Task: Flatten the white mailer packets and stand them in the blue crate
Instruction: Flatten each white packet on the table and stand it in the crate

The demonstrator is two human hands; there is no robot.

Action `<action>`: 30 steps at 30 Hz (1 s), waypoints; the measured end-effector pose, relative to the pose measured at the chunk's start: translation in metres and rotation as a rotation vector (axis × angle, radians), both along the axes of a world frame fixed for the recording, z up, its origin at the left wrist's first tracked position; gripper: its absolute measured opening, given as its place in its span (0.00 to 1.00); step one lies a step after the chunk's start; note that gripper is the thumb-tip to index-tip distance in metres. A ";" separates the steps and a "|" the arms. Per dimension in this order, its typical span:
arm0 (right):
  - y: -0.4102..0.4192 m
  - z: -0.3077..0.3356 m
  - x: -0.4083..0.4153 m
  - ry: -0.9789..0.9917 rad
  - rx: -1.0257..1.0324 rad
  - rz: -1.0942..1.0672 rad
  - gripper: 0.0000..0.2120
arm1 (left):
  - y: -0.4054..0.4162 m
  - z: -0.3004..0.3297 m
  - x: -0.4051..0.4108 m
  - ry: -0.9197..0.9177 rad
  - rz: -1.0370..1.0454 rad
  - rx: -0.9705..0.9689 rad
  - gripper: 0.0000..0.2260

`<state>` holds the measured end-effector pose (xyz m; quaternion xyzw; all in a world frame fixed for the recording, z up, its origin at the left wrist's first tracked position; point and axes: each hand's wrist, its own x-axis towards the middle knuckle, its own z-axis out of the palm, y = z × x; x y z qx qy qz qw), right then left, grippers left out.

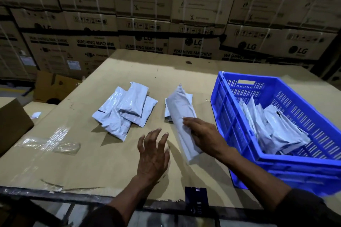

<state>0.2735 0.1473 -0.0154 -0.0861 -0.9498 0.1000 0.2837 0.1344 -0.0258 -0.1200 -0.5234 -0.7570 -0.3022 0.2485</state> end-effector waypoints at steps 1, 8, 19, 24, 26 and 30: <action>0.005 0.011 0.003 0.053 -0.007 -0.018 0.21 | 0.010 0.010 0.003 0.003 -0.030 0.004 0.27; 0.054 0.085 0.047 0.340 -0.019 -0.169 0.14 | 0.098 0.096 0.029 -0.013 -0.126 -0.112 0.24; 0.166 0.105 0.175 0.063 0.067 -0.402 0.22 | 0.217 0.166 0.125 0.003 -0.267 -0.396 0.40; 0.195 0.088 0.218 -0.149 0.051 -0.484 0.23 | 0.263 0.163 0.166 0.047 -0.282 -0.553 0.43; 0.205 0.086 0.230 -0.228 0.068 -0.499 0.24 | 0.281 0.154 0.178 0.085 -0.274 -0.606 0.35; 0.225 0.085 0.247 -0.282 0.094 -0.515 0.25 | 0.309 0.140 0.198 0.087 -0.287 -0.698 0.31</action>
